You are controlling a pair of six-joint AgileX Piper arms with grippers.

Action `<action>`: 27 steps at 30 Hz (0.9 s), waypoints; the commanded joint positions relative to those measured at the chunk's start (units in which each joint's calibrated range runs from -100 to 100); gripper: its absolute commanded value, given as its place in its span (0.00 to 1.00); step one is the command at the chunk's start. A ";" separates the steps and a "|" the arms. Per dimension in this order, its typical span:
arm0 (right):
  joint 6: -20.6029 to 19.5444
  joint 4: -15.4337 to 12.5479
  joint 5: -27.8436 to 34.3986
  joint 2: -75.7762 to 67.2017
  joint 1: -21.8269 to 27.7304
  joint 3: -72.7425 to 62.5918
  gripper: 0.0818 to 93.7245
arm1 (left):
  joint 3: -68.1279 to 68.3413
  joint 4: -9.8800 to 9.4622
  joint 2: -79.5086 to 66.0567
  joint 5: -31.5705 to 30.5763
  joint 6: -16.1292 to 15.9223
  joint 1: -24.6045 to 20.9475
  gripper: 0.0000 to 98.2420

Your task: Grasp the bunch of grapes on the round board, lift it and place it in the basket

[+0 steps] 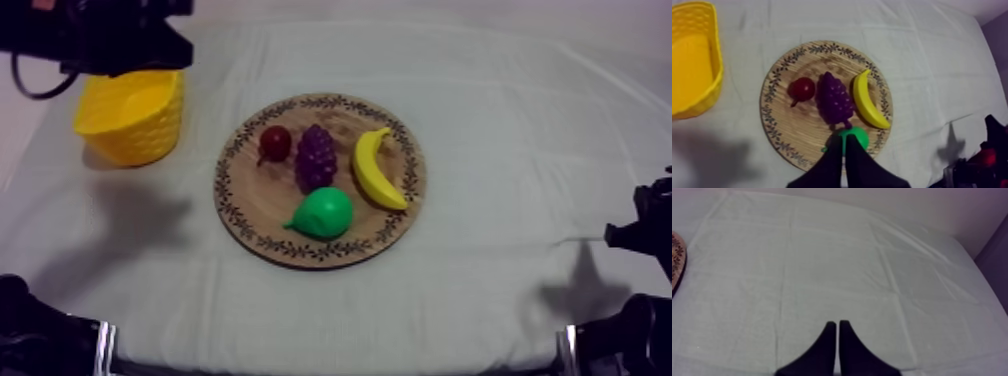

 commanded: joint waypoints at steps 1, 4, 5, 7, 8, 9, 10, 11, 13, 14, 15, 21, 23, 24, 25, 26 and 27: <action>0.00 -0.01 -0.04 -0.02 -0.03 -0.05 0.00 | -4.82 0.41 6.24 1.27 0.12 0.32 0.00; 0.00 -0.01 -0.04 -0.02 -0.03 -0.05 0.00 | -9.17 0.83 11.68 3.30 0.55 0.95 0.00; 0.00 -0.01 -0.04 -0.02 -0.03 -0.05 0.00 | -10.52 0.93 13.44 3.92 0.70 1.13 0.00; 0.00 -0.01 -0.04 -0.02 -0.03 -0.05 0.00 | -13.07 1.11 16.74 5.08 0.87 1.39 0.00; 0.00 -0.01 -0.04 -0.02 -0.03 -0.05 0.00 | -14.26 1.21 18.27 5.62 0.91 1.46 0.00; 0.00 -0.01 -0.04 -0.02 -0.03 -0.05 0.00 | -15.40 1.31 19.68 6.15 0.93 1.49 0.00; 0.00 -0.01 -0.04 -0.02 -0.03 -0.05 0.00 | -16.46 1.42 20.98 6.66 0.95 1.49 0.00; 0.00 -0.01 -0.04 -0.02 -0.03 -0.05 0.00 | -17.44 1.52 22.20 7.17 0.98 1.49 0.00; 0.00 -0.01 -0.04 -0.02 -0.03 -0.05 0.00 | -19.25 1.71 24.37 8.23 1.01 1.45 0.00; 0.00 -0.01 -0.04 -0.02 -0.03 -0.05 0.00 | -20.03 1.77 25.35 8.72 1.04 1.44 0.00; 0.00 -0.01 -0.04 -0.02 -0.03 -0.05 0.00 | -20.77 1.81 26.24 9.14 1.08 1.47 0.00; 0.00 -0.01 -0.04 -0.02 -0.03 -0.05 0.00 | -24.22 1.69 30.79 10.35 1.39 2.01 0.00; 0.00 -0.01 -0.04 -0.02 -0.03 -0.05 0.00 | -24.97 1.61 32.10 10.52 1.28 2.13 0.01; 0.00 -0.01 -0.04 -0.02 -0.03 -0.05 0.00 | -25.20 1.54 32.65 10.57 1.24 2.20 0.02; 0.00 -0.01 -0.04 -0.02 -0.03 -0.05 0.00 | -25.37 1.46 33.13 10.61 1.21 2.27 0.03; 0.00 -0.01 -0.04 -0.02 -0.03 -0.05 0.00 | -25.48 1.41 33.52 10.66 1.20 2.31 0.06; 0.00 -0.01 -0.04 -0.02 -0.03 -0.05 0.00 | -25.56 1.41 33.85 10.69 1.17 2.35 0.09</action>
